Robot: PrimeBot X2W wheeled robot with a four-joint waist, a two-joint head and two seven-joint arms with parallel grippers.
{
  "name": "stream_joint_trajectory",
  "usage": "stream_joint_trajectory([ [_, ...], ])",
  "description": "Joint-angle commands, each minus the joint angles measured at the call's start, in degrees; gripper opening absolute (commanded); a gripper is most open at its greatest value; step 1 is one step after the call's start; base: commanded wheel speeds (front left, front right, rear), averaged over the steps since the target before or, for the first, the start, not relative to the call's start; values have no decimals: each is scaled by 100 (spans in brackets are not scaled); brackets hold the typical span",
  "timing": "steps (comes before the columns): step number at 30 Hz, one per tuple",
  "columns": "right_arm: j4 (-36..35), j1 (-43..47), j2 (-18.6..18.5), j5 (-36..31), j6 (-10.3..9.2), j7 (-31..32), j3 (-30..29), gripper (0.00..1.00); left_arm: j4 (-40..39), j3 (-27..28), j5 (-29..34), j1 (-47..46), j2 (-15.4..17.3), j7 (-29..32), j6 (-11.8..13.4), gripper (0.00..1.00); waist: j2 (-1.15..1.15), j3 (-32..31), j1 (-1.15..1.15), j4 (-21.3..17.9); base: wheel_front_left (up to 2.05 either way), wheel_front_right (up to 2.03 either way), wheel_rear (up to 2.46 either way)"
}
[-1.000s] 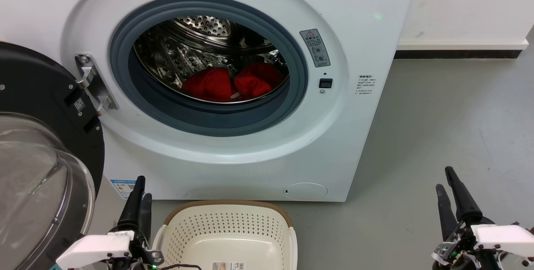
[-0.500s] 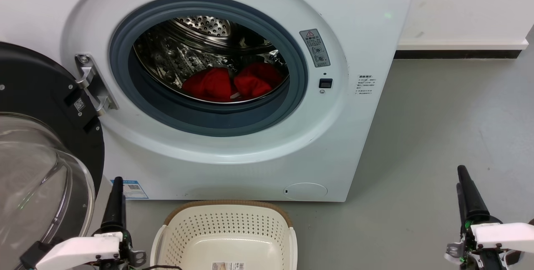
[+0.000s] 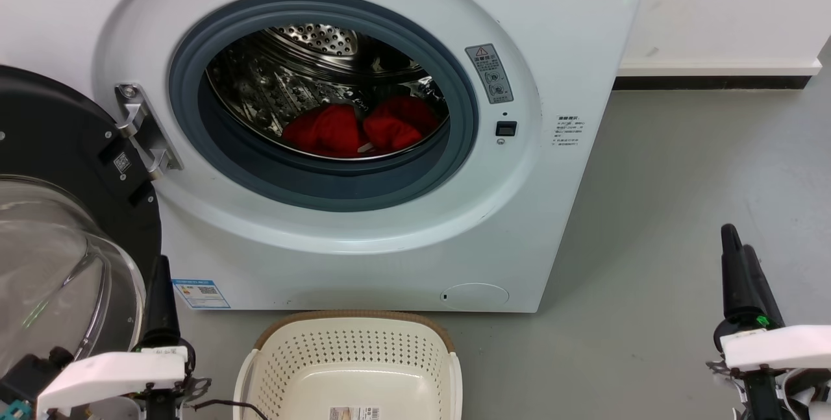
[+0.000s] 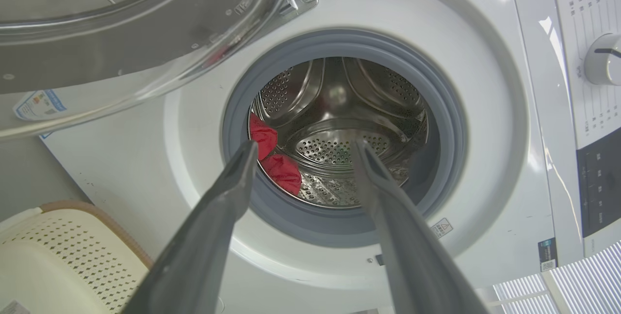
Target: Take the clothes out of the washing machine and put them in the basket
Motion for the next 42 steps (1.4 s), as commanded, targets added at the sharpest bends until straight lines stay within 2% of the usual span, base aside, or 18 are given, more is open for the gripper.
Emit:
stream_joint_trajectory([
  [1, -197, -49, -25, -305, 0, -59, 30, 100, -211, -7, 237, -48, 13, -53, 60, 100, 0, 5, 0, -2, 0, 0, 0],
  [2, -312, -27, -25, -637, 0, -96, 87, 100, -402, -86, 528, -18, 13, -90, 151, 100, 0, 11, 0, -7, 0, 0, 0],
  [7, -541, 21, -26, -1316, 0, -192, 146, 100, -777, -311, 1220, 78, 14, -187, 346, 100, 0, 23, 0, -15, 0, 0, 0],
  [15, -817, 135, -27, -2308, 0, -321, 424, 100, -1045, -639, 1994, 174, 15, -311, 683, 100, 0, 35, 0, -31, 0, 0, 0],
  [19, -920, 175, -28, -2749, 0, -385, 525, 100, -1123, -782, 2389, 228, 14, -378, 712, 100, 0, 41, 0, -46, 0, 0, 0],
  [28, -914, 265, -29, -3518, 0, -530, 679, 100, -1078, -961, 3117, 355, 15, -526, 568, 100, 0, 34, 0, -74, 0, 0, 0],
  [36, -981, 308, -30, -4127, 0, -648, 673, 100, -1073, -1106, 3841, 462, 15, -640, 631, 100, 0, 25, 0, -83, 0, 0, 0],
  [42, -821, 365, -30, -4304, -1, -728, 842, 100, -890, -1212, 4319, 520, 16, -728, 754, 100, 0, 16, 0, -94, 0, 0, 0],
])
